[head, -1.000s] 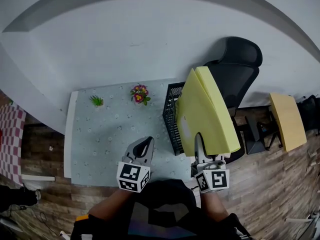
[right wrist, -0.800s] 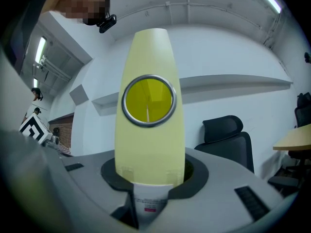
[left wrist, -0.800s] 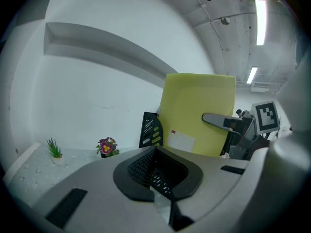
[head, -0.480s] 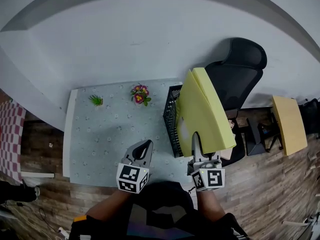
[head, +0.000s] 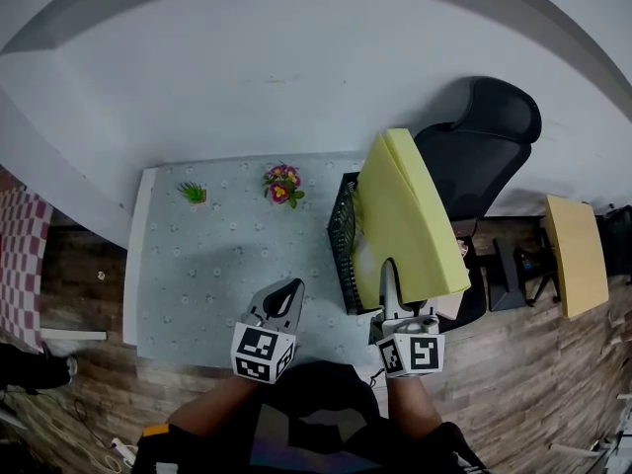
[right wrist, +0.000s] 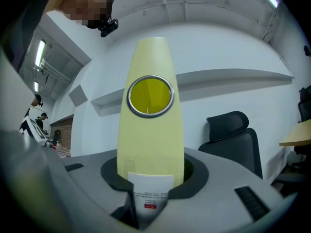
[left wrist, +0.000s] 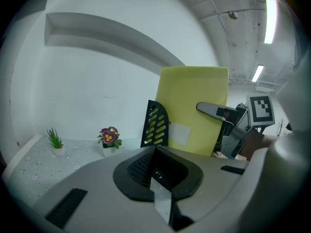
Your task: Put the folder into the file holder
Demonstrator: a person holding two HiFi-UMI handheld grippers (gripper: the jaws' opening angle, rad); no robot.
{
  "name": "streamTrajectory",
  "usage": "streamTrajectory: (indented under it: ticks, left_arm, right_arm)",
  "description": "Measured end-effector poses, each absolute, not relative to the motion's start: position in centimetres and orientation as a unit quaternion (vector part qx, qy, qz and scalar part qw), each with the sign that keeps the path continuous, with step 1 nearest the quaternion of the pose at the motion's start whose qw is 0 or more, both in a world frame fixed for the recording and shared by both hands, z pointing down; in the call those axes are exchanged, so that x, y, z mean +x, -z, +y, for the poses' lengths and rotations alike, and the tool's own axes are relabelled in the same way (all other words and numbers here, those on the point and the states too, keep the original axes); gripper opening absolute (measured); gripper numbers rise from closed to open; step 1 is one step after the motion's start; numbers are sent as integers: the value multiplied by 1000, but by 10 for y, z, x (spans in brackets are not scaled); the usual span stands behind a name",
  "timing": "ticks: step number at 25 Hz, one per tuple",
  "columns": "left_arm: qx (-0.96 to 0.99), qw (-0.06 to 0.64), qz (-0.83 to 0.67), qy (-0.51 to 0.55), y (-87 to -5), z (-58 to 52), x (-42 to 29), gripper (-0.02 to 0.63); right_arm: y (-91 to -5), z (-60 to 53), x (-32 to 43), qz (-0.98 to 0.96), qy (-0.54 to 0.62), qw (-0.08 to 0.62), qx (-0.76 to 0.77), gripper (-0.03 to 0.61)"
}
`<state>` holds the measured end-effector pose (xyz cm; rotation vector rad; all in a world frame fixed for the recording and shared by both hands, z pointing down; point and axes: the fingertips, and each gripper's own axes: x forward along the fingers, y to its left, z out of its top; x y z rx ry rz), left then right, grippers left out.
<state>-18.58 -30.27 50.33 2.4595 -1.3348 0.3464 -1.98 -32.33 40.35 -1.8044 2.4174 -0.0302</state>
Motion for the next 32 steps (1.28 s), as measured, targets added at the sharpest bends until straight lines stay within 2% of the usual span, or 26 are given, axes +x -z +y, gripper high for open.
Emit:
streamTrajectory:
  ticks: [20,32]
  left_arm:
    - [861,156,-467,-125,-507,-298,-182,9]
    - [869,148,-460,-111,-505,-283,-173,9]
  right_arm:
    - [-493,-328,-23,790,56,-1,-610,184]
    - [-531,-326,-33,794,70,-97,-596,207]
